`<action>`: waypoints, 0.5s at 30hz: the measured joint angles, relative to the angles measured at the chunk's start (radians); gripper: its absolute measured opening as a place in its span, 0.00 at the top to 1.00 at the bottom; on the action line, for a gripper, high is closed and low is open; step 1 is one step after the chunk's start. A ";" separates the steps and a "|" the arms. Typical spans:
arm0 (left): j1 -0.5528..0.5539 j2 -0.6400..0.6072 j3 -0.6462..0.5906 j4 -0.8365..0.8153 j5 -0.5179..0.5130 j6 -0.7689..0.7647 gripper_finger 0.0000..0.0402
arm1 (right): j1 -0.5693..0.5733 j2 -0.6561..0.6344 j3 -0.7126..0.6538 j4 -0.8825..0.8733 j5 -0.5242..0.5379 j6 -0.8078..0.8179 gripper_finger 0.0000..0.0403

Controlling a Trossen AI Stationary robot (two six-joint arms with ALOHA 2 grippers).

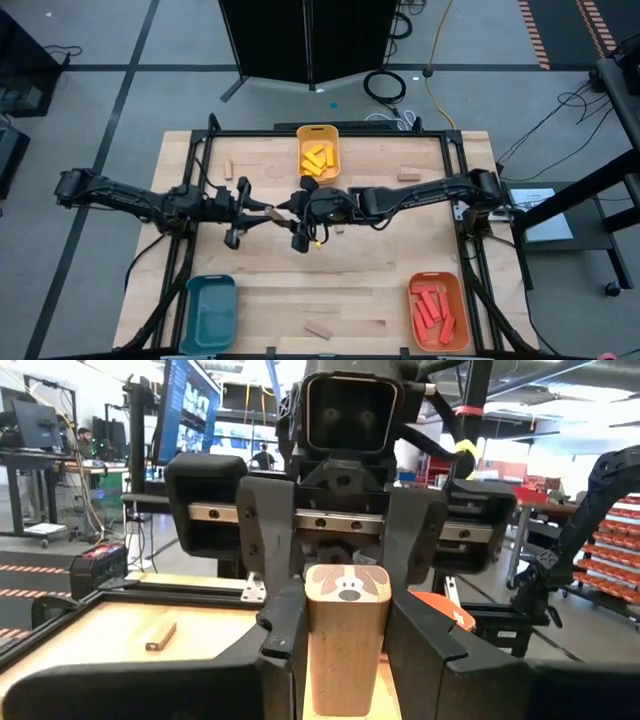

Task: Sort blocks
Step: Put the brown block into the blue bin

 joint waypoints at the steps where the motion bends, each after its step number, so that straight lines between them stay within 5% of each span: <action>1: 0.000 -0.010 0.007 -0.022 0.000 0.000 0.78 | 0.000 -0.005 0.000 -0.012 0.000 -0.001 0.59; 6: -0.001 -0.074 0.097 -0.282 0.003 -0.034 0.78 | -0.001 -0.026 0.000 -0.122 0.003 -0.002 0.56; 15: -0.119 -0.047 0.383 -0.989 0.051 -0.438 0.78 | 0.018 -0.030 -0.001 -0.330 -0.001 0.054 0.56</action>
